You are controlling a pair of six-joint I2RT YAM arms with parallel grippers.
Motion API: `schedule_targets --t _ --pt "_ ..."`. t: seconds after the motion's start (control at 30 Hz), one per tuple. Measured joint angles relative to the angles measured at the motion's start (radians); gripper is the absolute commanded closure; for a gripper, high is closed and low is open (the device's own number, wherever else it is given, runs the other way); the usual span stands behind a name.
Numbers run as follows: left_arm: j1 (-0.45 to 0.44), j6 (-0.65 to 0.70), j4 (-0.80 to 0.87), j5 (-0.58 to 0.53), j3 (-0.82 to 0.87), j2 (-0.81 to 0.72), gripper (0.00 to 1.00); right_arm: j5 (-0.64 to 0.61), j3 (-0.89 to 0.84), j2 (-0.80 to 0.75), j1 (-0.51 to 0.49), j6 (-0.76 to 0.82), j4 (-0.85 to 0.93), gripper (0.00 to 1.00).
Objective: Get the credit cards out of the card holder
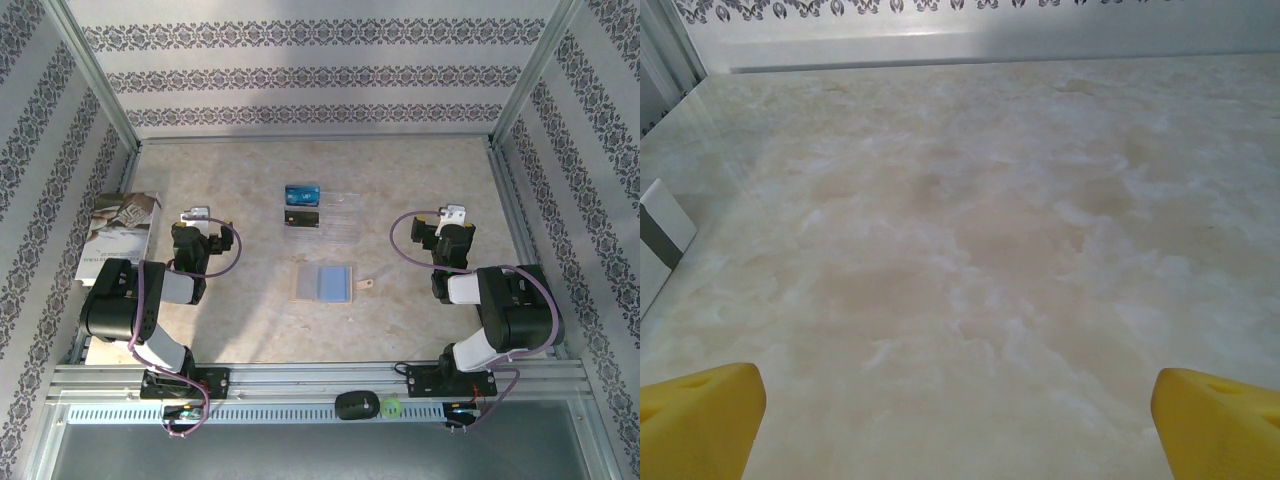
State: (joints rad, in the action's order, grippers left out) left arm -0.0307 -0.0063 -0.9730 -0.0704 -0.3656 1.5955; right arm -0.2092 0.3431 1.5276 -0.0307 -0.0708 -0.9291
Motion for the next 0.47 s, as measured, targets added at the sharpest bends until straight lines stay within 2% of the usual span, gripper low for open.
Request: schedule_targets --t 0.47 --pt "0.0 0.0 0.0 0.007 0.0 0.0 0.01 0.0 0.0 0.0 0.0 0.0 -0.003 0.02"
